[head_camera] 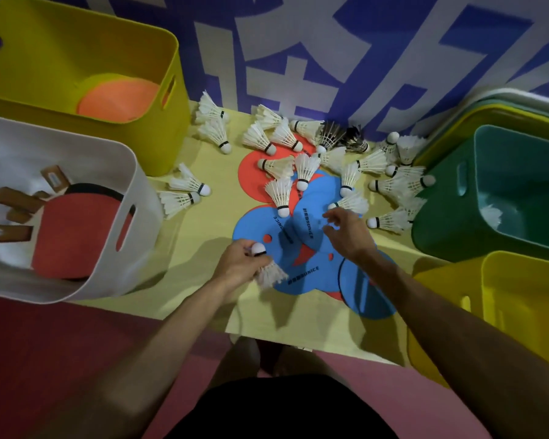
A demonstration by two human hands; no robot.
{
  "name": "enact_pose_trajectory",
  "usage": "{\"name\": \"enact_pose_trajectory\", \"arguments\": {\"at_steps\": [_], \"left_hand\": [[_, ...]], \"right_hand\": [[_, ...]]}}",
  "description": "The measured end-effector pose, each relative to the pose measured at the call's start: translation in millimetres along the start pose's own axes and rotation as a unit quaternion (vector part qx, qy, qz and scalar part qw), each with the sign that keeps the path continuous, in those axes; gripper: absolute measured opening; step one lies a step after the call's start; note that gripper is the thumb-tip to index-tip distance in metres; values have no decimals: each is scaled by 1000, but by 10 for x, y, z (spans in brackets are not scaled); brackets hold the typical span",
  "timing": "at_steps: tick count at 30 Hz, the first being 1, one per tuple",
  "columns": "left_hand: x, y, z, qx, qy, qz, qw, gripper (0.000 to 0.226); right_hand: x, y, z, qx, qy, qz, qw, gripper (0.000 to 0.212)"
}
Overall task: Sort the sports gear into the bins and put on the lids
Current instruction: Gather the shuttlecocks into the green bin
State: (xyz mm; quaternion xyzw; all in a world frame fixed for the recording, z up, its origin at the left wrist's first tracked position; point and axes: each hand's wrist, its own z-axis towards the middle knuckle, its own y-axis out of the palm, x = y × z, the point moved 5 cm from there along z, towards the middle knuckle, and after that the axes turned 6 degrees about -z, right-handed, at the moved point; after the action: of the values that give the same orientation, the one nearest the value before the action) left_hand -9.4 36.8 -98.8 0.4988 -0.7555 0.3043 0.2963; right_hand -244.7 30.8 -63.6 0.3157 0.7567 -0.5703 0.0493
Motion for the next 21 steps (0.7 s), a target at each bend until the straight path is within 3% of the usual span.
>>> {"name": "enact_pose_trajectory", "arguments": {"at_steps": [5, 11, 16, 21], "left_hand": [[372, -59, -15, 10, 13, -190, 982, 32], [415, -250, -25, 51, 32, -195, 979, 29], [325, -275, -71, 67, 2, -316, 947, 24], [496, -113, -232, 34, -6, -402, 915, 24]], "right_hand": [[4, -35, 309, 33, -64, -93, 993, 44], [180, 18, 518, -1, -72, -327, 942, 48], [276, -28, 579, -6, -92, -386, 918, 45], [304, -93, 644, -28, -75, -454, 888, 42]]}}
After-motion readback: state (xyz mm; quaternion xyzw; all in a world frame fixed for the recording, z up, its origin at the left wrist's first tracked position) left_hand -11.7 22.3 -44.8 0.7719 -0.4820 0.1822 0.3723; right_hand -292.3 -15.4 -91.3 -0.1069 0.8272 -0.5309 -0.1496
